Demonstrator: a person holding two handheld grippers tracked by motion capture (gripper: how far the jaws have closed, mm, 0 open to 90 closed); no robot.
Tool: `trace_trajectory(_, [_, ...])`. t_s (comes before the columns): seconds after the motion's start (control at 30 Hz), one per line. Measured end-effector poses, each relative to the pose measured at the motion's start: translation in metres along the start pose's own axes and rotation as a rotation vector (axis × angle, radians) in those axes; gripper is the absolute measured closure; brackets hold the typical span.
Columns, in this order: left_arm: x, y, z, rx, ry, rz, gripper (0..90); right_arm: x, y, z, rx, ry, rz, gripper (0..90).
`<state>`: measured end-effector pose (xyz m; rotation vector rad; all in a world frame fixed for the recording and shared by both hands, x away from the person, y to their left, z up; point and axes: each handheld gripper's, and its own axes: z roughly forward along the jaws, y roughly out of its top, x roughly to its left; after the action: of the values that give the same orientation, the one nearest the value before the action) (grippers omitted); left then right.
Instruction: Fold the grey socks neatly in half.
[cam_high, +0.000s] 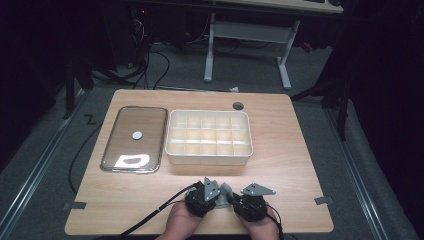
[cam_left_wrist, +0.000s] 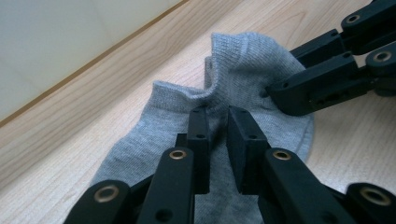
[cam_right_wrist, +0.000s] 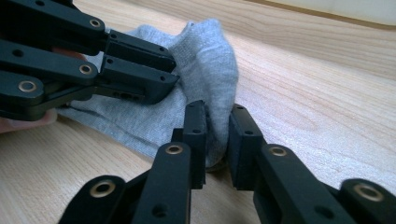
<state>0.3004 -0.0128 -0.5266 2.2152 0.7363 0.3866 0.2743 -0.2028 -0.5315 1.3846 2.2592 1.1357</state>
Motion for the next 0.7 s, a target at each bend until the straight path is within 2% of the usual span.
trace_trajectory(0.17, [-0.002, -0.001, 0.001, -0.008, 0.018, 0.017, 79.9, 0.0, 0.0, -0.007, -0.026, 0.031, 0.024, 82.8])
trace_trajectory(0.33, [-0.004, -0.001, 0.002, -0.018, 0.018, 0.017, 80.0, 0.001, 0.005, -0.019, -0.102, 0.091, 0.049, 84.1])
trace_trajectory(0.4, [-0.006, 0.0, 0.003, -0.02, 0.017, 0.02, 79.9, 0.003, 0.007, -0.021, -0.13, 0.106, 0.045, 85.1])
trace_trajectory(0.53, [-0.011, 0.001, 0.005, -0.027, 0.031, 0.036, 79.9, 0.007, 0.009, -0.023, -0.153, 0.099, 0.025, 85.7])
trace_trajectory(0.6, [-0.01, 0.001, 0.005, -0.027, 0.033, 0.033, 79.7, 0.006, 0.008, -0.023, -0.152, 0.099, 0.035, 85.8])
trace_trajectory(0.7, [-0.008, 0.003, 0.001, -0.03, 0.015, 0.021, 75.1, 0.003, 0.007, -0.023, -0.152, 0.091, 0.034, 85.8])
